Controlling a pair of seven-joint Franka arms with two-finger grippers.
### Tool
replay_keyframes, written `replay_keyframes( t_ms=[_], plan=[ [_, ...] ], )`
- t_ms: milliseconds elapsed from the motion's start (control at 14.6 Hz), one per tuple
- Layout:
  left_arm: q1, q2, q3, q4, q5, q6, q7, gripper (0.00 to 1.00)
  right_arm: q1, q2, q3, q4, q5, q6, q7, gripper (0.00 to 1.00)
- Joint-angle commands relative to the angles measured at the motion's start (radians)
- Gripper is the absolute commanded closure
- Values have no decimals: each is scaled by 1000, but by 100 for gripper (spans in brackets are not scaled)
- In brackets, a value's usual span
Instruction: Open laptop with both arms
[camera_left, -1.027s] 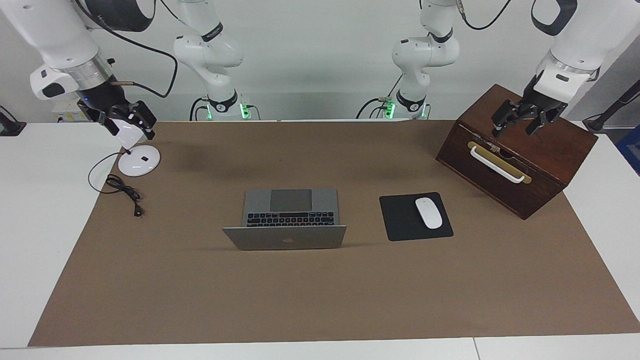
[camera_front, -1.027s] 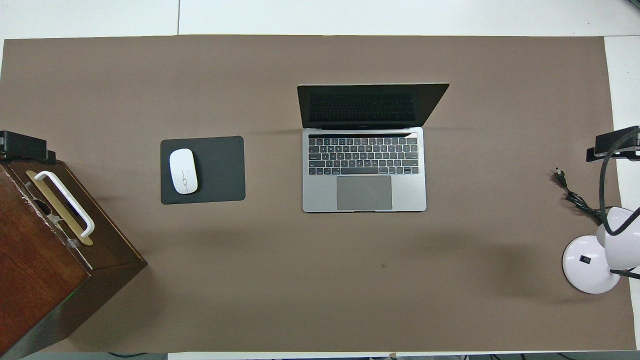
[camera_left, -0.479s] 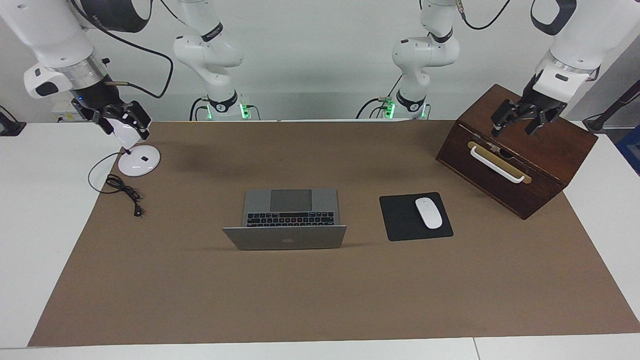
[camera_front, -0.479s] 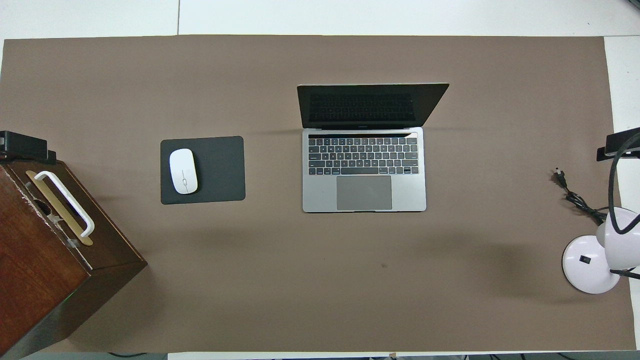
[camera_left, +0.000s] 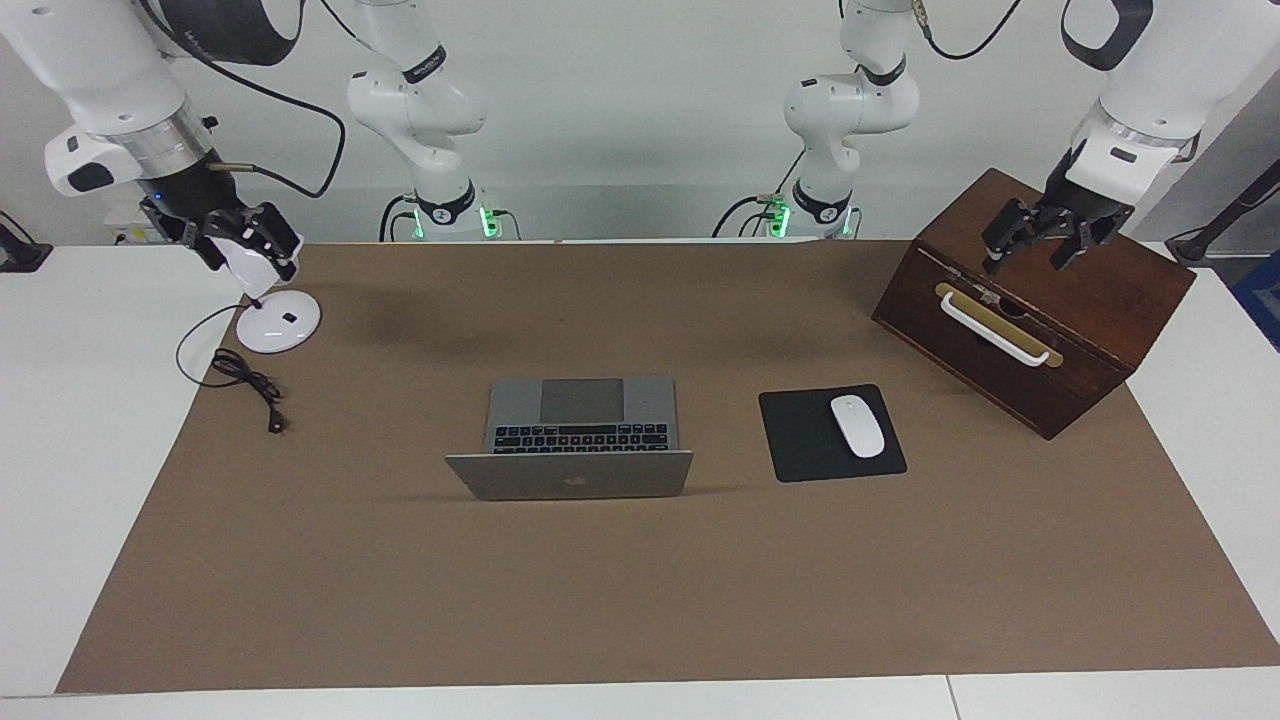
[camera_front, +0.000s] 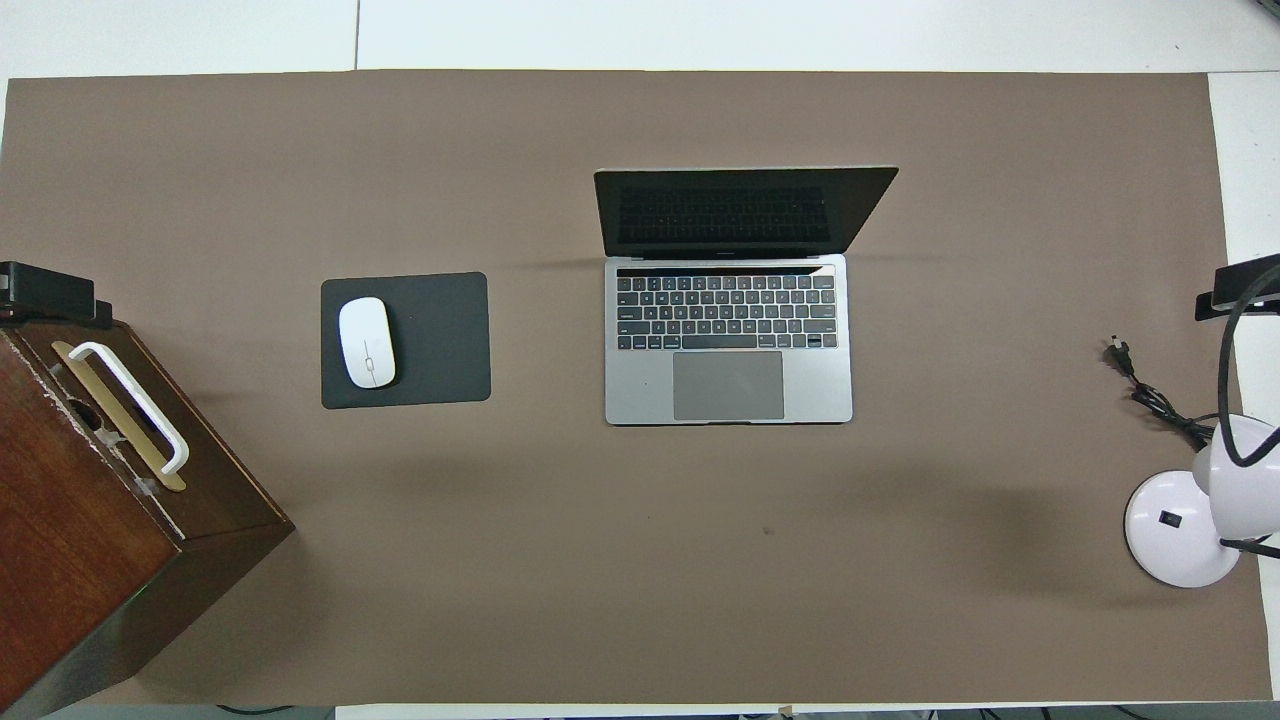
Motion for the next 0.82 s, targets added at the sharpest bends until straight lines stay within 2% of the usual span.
replay_keyframes(
  t_ms=[0, 753],
  plan=[
    [7, -22, -4, -25, 17, 16, -7, 0, -7, -28, 4, -37, -21, 23, 8, 0],
    [7, -24, -4, -25, 16, 16, -7, 0, -11, -29, 3, -40, -19, 28, 9, 0]
  ],
)
